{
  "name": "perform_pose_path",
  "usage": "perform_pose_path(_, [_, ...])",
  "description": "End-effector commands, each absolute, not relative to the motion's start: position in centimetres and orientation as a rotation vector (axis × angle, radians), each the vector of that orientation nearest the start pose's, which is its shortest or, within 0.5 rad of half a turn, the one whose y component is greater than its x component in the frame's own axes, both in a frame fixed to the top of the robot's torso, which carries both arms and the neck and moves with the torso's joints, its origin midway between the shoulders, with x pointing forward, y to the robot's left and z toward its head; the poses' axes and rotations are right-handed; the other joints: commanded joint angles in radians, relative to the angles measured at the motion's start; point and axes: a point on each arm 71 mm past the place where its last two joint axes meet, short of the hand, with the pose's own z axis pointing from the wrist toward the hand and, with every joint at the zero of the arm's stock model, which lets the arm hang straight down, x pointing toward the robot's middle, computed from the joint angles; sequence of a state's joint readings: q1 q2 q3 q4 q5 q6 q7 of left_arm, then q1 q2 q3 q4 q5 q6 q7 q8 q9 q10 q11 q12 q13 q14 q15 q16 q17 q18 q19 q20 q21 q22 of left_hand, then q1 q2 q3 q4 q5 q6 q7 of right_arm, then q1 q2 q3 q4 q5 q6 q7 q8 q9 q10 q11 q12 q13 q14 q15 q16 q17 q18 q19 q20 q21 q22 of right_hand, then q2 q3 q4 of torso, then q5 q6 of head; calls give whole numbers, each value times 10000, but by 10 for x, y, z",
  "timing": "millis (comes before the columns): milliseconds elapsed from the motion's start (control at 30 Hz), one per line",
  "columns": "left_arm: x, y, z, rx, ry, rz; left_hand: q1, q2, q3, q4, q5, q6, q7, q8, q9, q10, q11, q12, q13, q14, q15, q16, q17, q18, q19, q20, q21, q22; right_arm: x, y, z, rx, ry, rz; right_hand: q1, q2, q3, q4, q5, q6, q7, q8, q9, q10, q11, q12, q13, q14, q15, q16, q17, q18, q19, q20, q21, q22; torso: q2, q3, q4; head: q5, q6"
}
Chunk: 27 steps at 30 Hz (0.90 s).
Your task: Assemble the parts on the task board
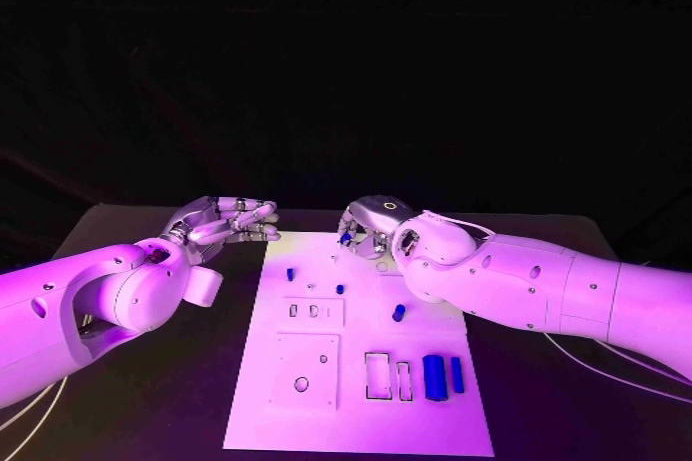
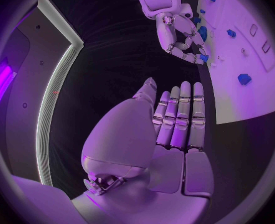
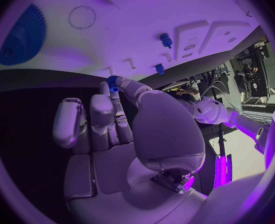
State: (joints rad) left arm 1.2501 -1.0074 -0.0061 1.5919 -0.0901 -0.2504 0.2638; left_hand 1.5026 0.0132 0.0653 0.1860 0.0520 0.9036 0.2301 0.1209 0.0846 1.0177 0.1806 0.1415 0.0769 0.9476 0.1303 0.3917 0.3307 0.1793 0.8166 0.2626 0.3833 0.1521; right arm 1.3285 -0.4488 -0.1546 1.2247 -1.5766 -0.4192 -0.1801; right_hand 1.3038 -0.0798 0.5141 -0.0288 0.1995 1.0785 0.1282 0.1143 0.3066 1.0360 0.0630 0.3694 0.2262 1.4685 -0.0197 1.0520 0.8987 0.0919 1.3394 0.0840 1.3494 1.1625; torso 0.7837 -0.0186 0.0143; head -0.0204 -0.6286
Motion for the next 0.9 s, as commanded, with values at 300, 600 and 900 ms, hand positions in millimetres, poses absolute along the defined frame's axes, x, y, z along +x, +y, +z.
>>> perform_pose_path(300, [482,255,-140,-10484,14878,-15075,-35,-61,69,24,-23,-92,109,-30,-8,-57,2,-46,-7,-54,9,-60,-25,-52,-62,24,-55,-20,540,-77,-162,-3481,14894,5537,-3,-85,33,29,39,-5,12,-18,22,60,20,13,9,55,17,48,-14,-59,-7,45,-14,-6,41,-4,14,74,-91])
perform_pose_path(600, [480,250,-140,-10456,14952,-15182,-38,-49,77,27,-23,-91,113,-28,-6,-57,4,-41,-5,-49,10,-69,-31,-45,-61,30,-59,-24,541,-72,-163,-3538,15031,5505,-16,-104,39,34,30,-36,18,-41,27,45,24,5,0,58,21,68,0,-63,3,50,-5,16,40,-1,19,66,-102])
perform_pose_path(900, [480,249,-140,-10452,14969,-15200,-38,-49,77,27,-23,-91,113,-28,-6,-57,4,-41,-5,-49,10,-69,-31,-45,-61,30,-59,-24,543,-69,-166,-3632,15262,5396,-18,-124,42,29,22,-58,23,-57,29,34,27,0,-5,56,23,65,-12,-60,-3,53,-11,9,48,-4,18,82,-158])
